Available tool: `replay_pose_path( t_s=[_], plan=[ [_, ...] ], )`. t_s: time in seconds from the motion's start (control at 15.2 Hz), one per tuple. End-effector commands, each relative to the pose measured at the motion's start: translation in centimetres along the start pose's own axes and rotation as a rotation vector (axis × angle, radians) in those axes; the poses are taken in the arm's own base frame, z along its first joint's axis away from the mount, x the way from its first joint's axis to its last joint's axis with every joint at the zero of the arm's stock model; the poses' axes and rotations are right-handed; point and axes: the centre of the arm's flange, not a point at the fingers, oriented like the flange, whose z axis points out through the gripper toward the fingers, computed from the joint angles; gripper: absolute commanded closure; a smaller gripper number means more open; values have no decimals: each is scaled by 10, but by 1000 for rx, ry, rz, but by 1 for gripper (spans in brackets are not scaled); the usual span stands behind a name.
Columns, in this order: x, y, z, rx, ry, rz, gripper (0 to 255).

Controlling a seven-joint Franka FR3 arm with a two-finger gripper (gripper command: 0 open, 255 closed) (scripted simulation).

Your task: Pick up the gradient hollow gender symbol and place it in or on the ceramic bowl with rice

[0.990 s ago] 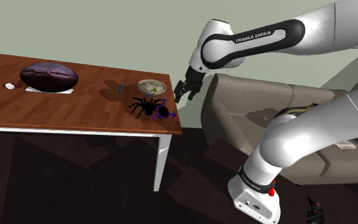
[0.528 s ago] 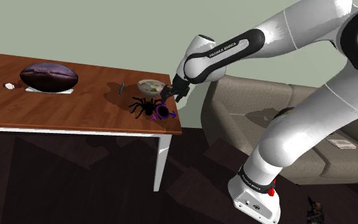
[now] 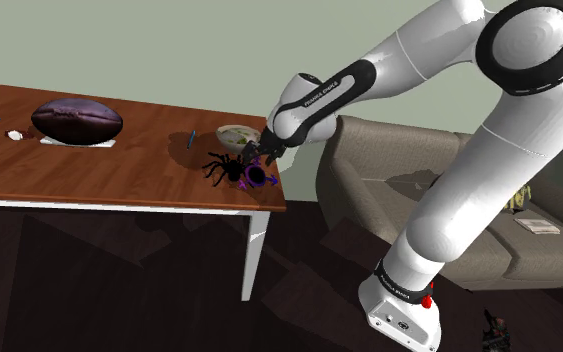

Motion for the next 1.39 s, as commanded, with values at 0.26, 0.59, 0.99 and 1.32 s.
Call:
replay_pose_path(
  t_s=[0.26,0.59,0.99,1.32],
  plan=[
    [-1,0,20,0,1,0,0],
    [-1,0,20,0,1,0,0],
    [-1,0,20,0,1,0,255],
    [1,-1,15,0,1,0,255]
  ],
)
